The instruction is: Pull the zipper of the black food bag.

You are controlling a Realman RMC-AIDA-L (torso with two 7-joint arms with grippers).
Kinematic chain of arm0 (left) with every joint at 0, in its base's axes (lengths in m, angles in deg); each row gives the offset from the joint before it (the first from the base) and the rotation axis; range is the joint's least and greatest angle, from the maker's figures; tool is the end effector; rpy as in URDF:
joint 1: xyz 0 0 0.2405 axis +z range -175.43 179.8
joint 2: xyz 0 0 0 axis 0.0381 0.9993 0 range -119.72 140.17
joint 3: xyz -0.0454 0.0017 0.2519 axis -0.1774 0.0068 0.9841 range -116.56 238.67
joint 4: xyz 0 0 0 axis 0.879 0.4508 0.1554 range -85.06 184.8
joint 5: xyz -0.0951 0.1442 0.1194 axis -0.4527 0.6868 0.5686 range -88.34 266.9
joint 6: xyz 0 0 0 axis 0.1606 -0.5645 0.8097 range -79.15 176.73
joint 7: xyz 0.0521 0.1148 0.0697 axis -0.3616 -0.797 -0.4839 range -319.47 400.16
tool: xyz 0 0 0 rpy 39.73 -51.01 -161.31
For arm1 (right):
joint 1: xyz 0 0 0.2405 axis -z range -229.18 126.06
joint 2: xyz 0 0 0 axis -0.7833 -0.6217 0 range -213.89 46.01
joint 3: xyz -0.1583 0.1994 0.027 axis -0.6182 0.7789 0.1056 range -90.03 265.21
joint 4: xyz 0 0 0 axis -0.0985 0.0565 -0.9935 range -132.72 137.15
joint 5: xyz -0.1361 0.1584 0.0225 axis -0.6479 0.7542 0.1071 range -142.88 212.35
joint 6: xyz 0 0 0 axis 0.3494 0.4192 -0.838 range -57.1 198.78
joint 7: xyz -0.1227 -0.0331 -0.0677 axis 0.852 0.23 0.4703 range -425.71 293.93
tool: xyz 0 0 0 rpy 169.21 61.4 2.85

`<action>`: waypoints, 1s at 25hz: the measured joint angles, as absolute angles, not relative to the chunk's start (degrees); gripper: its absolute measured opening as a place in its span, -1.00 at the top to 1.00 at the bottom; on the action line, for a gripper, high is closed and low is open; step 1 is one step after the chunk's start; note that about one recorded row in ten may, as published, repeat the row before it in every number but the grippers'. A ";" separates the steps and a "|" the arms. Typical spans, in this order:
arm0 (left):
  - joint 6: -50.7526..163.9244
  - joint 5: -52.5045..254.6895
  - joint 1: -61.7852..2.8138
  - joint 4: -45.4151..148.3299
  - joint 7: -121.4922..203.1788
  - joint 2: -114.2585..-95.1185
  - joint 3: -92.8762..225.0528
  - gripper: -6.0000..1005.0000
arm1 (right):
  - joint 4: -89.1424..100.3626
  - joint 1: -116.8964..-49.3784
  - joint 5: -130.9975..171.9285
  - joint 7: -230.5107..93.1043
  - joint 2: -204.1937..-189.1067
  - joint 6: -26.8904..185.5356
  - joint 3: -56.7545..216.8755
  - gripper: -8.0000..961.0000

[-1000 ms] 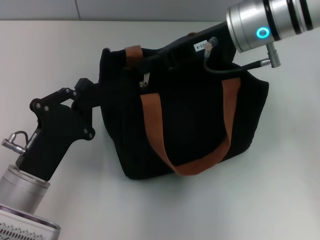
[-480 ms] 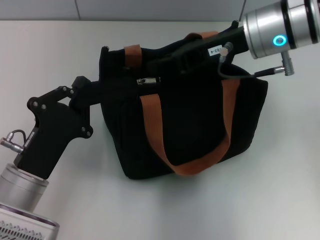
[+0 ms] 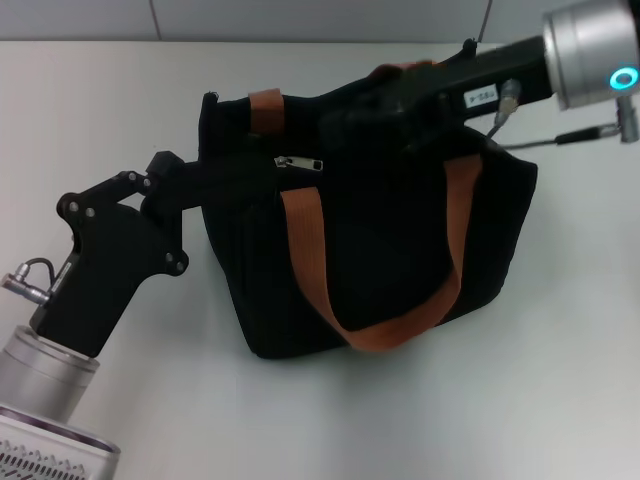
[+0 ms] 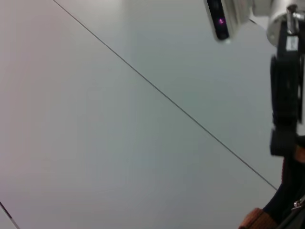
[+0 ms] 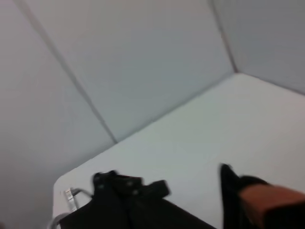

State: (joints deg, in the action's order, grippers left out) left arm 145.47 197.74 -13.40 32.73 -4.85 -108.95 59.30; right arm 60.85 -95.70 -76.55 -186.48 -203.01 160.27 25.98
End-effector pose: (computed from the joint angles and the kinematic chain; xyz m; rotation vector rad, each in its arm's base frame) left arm -0.2770 0.2212 -0.0516 -1.6431 0.4373 -0.4680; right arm 0.1036 0.3773 0.0015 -3.0006 0.7088 0.5205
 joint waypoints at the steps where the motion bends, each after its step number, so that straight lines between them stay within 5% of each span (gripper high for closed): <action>1: 145.47 197.75 -13.42 32.73 -4.81 -108.95 59.30 0.97 | 63.35 -95.40 -76.83 -185.11 -203.04 160.65 25.60 0.84; 11: 144.55 197.88 -13.56 31.70 -4.60 -108.95 59.66 0.97 | 70.90 -100.47 -87.22 -189.53 -202.94 163.02 19.99 0.41; 25: 142.79 197.80 -13.06 30.39 -4.83 -109.04 59.42 0.97 | 64.17 -109.52 -94.78 -197.39 -203.22 162.83 17.47 0.40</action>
